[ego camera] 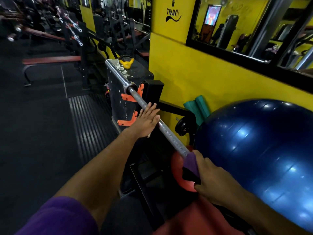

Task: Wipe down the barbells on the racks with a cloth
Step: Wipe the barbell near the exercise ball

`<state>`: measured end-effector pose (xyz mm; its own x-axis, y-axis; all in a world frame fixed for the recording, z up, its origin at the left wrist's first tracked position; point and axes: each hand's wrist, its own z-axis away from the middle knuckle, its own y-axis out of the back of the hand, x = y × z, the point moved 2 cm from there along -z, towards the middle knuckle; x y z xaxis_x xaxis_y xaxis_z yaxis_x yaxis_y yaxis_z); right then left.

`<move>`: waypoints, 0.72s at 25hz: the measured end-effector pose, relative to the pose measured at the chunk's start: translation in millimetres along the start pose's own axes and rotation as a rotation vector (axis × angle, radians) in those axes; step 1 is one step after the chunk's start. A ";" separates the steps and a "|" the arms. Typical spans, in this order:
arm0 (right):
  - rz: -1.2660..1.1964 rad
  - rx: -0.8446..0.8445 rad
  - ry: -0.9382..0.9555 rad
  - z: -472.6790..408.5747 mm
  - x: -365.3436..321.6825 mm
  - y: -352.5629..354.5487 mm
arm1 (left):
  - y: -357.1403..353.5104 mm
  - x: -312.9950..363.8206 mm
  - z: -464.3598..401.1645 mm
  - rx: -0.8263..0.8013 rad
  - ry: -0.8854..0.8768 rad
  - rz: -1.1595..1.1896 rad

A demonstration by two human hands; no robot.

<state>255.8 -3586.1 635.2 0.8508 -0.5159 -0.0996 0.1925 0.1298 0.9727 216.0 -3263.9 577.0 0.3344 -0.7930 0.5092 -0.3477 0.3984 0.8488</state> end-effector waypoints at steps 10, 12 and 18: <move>0.126 0.120 0.059 -113.4 -59.0 19.5 | -0.3 -3.2 -1.4 -0.001 -0.007 0.038; 0.104 0.124 0.061 -131.5 -65.9 19.1 | -0.1 -3.4 -0.6 -0.013 -0.003 0.027; -0.110 0.086 0.134 -97.2 -24.0 2.6 | 4.2 2.8 1.9 -0.032 0.007 0.004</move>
<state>283.4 -3491.0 619.8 0.8855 -0.4047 -0.2281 0.2506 0.0028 0.9681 213.8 -3265.3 581.8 0.3394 -0.7878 0.5139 -0.3212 0.4164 0.8505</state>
